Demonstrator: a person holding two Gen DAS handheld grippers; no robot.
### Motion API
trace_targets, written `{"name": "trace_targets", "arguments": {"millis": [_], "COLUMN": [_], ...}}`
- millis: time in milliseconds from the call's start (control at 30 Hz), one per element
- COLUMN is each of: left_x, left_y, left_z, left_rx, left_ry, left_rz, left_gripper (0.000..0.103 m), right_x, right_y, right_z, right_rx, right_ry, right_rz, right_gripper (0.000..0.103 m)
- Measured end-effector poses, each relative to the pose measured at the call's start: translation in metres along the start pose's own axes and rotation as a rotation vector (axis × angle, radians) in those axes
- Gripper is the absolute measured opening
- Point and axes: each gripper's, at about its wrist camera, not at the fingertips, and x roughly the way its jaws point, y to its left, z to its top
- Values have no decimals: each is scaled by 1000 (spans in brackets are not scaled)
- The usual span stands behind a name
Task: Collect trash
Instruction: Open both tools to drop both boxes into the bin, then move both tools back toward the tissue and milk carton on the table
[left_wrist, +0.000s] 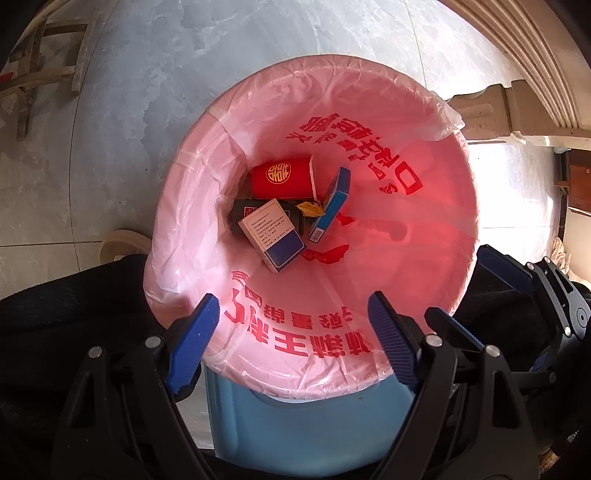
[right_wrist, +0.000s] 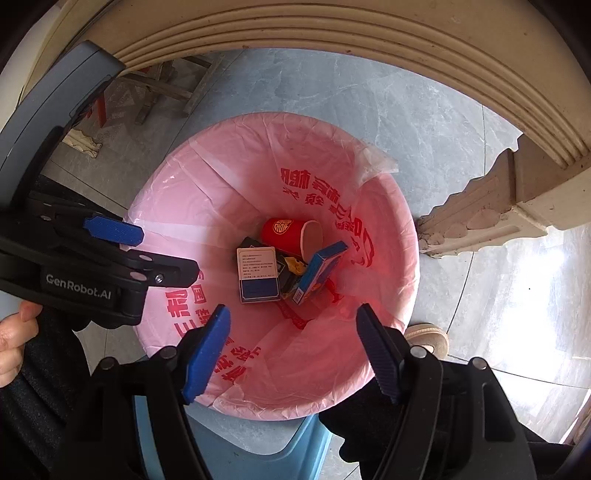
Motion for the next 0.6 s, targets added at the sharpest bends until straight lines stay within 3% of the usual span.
{"name": "trace_targets", "arguments": {"millis": [333, 600], "left_x": [-7, -24], "left_y": [-4, -13], "left_z": [-3, -16], "left_rx": [27, 56], "left_ry": [-32, -99], "left_rz": [48, 142], "left_gripper": [81, 81], "right_x": [-4, -21], "right_y": [-2, 0], "right_z": [0, -5], "right_rx": [19, 35], "right_ry": [-9, -40], "right_rz": [0, -32], "right_gripper": [69, 69]}}
